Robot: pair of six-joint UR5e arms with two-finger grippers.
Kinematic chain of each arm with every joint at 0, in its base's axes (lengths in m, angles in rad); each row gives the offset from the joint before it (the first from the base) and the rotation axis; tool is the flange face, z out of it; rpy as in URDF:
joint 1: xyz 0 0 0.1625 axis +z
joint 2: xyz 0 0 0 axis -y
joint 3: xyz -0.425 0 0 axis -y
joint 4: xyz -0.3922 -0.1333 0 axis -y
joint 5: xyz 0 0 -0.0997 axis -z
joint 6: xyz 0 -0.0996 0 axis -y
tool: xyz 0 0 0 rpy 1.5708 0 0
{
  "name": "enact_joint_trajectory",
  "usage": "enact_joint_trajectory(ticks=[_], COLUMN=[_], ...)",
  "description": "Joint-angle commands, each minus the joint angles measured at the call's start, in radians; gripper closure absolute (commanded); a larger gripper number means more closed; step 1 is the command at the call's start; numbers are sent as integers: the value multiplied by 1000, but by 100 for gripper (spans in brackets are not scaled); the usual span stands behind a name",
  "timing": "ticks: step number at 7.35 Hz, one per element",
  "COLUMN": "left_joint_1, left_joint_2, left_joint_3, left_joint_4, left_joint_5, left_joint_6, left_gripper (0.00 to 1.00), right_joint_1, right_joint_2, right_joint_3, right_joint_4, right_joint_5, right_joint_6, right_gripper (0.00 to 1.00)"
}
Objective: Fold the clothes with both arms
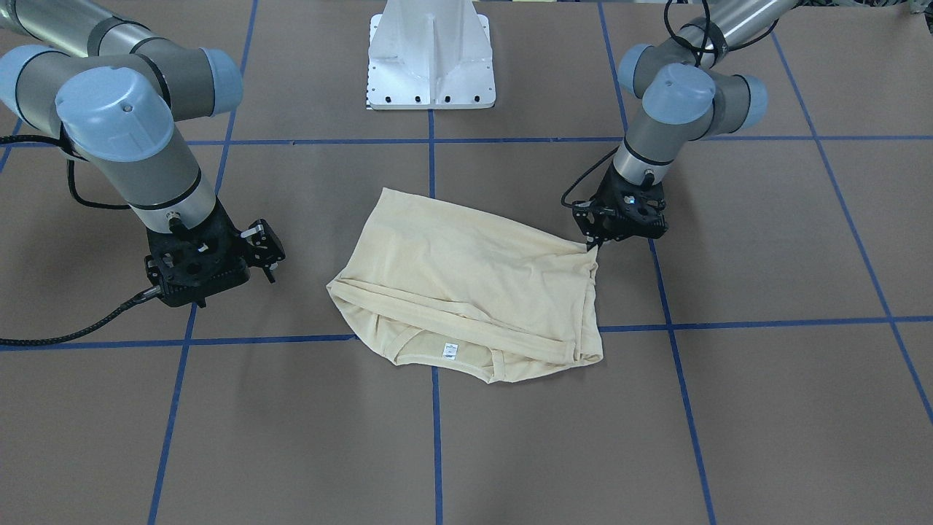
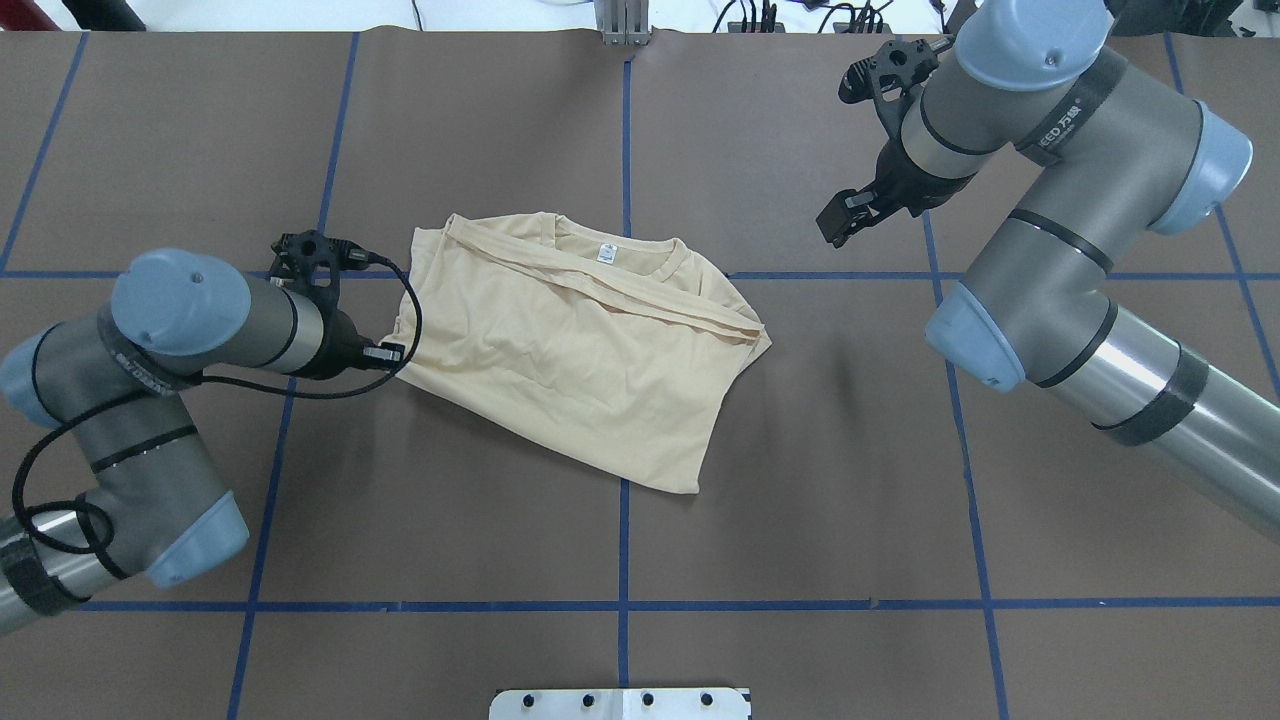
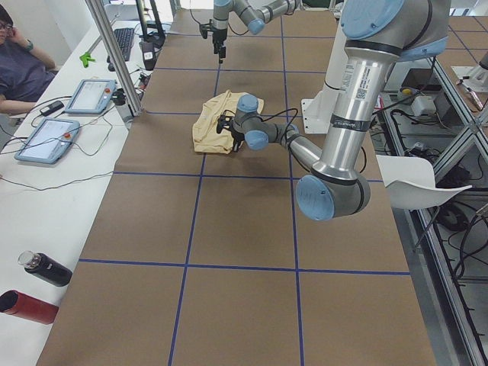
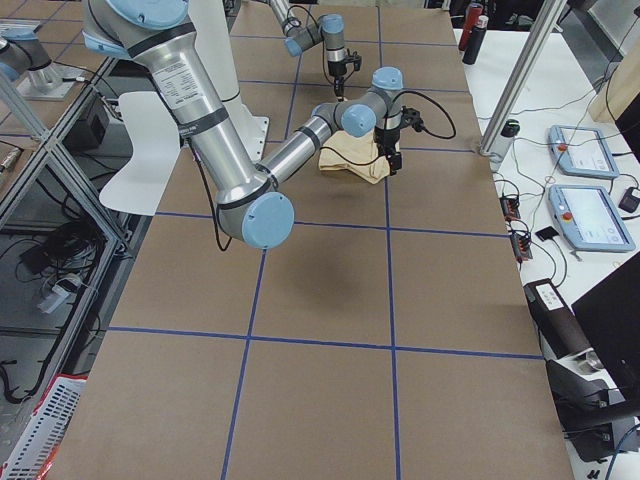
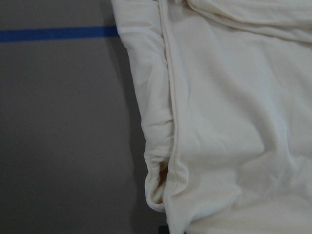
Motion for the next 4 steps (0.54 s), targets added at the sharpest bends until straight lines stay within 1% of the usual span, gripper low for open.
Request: enact_joint_trajectory(ticks=[1, 2, 3, 4], left_joint_1=[-116, -149, -171, -196], left_joint_2=[-153, -240, -311, -389], left_joint_3=[203, 314, 415, 512], left_joint_4=[2, 1, -7, -8], left_joint_5=[1, 22, 63, 70], left_joint_6=[113, 153, 184, 221], left_gripper=[100, 100, 100, 100], right_joint_1=[-1, -1, -1, -1], right_joint_2=[1, 2, 3, 3], right_joint_3=[0, 0, 0, 0], right_joint_4=[1, 1, 1, 1], right_joint_5=[0, -2, -2, -2], right_joint_6=[1, 1, 1, 1], right_gripper=[0, 0, 0, 0])
